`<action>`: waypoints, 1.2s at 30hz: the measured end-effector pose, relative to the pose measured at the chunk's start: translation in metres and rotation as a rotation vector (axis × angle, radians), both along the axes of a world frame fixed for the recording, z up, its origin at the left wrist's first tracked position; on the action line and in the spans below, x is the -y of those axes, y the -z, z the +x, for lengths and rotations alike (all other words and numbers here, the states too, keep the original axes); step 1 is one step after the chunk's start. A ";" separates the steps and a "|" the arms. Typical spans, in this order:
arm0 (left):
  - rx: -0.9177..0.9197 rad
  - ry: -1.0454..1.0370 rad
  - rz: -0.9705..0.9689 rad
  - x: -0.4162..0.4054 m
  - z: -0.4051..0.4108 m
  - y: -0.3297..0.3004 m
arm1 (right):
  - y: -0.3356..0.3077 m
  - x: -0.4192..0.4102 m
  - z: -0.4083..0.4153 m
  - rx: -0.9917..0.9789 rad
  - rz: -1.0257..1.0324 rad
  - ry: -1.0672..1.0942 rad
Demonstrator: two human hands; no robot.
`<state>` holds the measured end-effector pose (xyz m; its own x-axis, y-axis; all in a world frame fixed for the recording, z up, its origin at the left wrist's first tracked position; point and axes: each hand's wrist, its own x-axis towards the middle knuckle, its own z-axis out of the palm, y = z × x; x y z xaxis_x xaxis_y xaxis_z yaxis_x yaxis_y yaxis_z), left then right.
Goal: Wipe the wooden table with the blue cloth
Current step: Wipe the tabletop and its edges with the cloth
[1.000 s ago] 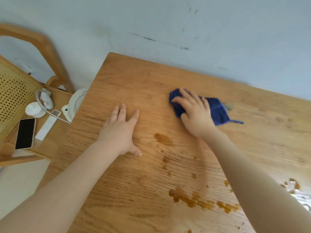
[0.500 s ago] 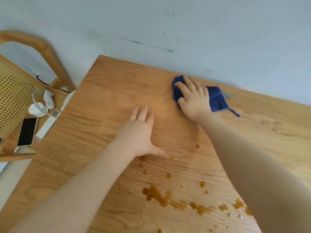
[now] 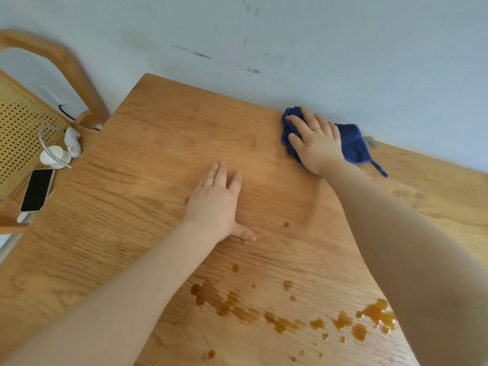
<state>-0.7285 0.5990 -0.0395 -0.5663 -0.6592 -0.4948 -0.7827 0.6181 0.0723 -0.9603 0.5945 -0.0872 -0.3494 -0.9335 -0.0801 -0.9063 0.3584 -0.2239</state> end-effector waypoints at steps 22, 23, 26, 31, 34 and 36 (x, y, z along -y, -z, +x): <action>-0.014 0.013 -0.033 0.001 0.001 0.002 | 0.001 -0.110 0.081 -0.027 -0.045 -0.160; -0.020 0.015 -0.026 0.001 0.002 0.002 | 0.002 -0.122 0.088 -0.038 -0.036 -0.206; -0.017 0.023 -0.012 0.000 0.001 0.001 | -0.001 -0.123 0.082 -0.037 0.017 -0.271; -0.018 0.041 -0.002 0.003 0.004 0.007 | 0.001 -0.069 0.048 -0.014 -0.023 0.125; -0.011 0.044 0.003 0.002 0.005 0.009 | 0.001 -0.048 0.035 -0.019 -0.023 0.328; 0.005 0.045 -0.002 0.002 0.005 0.007 | -0.001 -0.048 0.040 0.016 -0.002 0.333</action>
